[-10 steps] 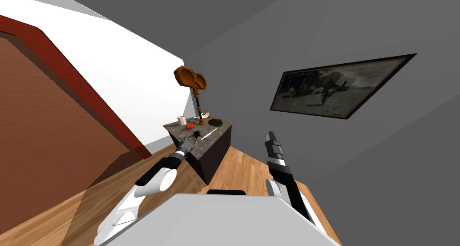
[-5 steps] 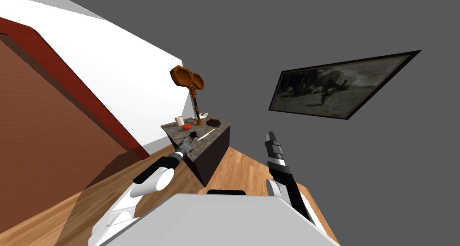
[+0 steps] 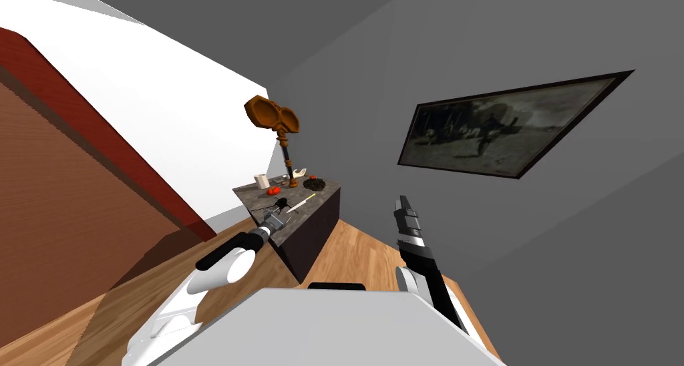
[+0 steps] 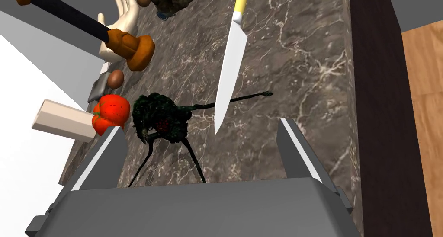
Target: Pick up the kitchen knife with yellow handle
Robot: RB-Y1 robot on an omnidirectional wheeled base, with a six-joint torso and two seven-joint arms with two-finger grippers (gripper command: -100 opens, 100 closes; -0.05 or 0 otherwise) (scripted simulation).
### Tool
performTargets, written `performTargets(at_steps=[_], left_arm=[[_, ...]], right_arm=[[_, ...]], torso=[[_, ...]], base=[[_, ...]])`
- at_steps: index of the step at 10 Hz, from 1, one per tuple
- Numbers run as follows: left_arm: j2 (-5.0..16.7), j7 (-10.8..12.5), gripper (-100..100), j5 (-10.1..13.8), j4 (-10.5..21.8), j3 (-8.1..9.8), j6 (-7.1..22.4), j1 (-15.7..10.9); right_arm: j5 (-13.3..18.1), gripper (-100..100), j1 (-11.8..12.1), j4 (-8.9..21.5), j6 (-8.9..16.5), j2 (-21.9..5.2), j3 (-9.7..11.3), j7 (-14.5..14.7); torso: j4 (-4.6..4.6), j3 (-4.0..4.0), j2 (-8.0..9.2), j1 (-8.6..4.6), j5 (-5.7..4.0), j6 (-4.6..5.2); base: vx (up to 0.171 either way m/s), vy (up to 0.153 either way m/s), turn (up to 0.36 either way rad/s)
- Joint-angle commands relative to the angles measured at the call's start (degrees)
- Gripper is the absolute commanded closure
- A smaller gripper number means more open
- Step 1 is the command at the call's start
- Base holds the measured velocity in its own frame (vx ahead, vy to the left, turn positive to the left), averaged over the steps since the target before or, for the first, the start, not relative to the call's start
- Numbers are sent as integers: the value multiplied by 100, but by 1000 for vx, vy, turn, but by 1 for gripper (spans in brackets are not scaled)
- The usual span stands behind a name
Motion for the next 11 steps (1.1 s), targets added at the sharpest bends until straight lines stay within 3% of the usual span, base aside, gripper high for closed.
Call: performTargets(at_steps=[1, 5, 7, 8, 11], left_arm=[[62, 116, -100, 119, 23, 81, 283, 23], [164, 313, -100, 284, 24, 234, 750, 66], [279, 491, -100, 430, 15, 382, 1153, 126], [279, 491, -100, 430, 15, 382, 1185, 126], [466, 729, -100, 621, -13, 590, 1745, 231]], right_arm=[[0, 0, 0, 0, 0, 0, 0, 0], [0, 0, 0, 0, 0, 0, 0, 0], [0, 0, 0, 0, 0, 0, 0, 0], [0, 0, 1, 0, 0, -1, 0, 0], [0, 0, 1, 0, 0, -1, -1, 0]], torso=[[0, 0, 0, 0, 0, 0], [-3, -8, -13, 12, 2, 0], [-2, -6, -11, 12, 3, 1], [-5, -13, -23, 16, 3, 1], [-6, -17, -29, 25, 5, 0]], base=[[101, -42, -38], [105, -26, -43], [122, -16, -84], [109, -3, -27], [154, 11, -93]])
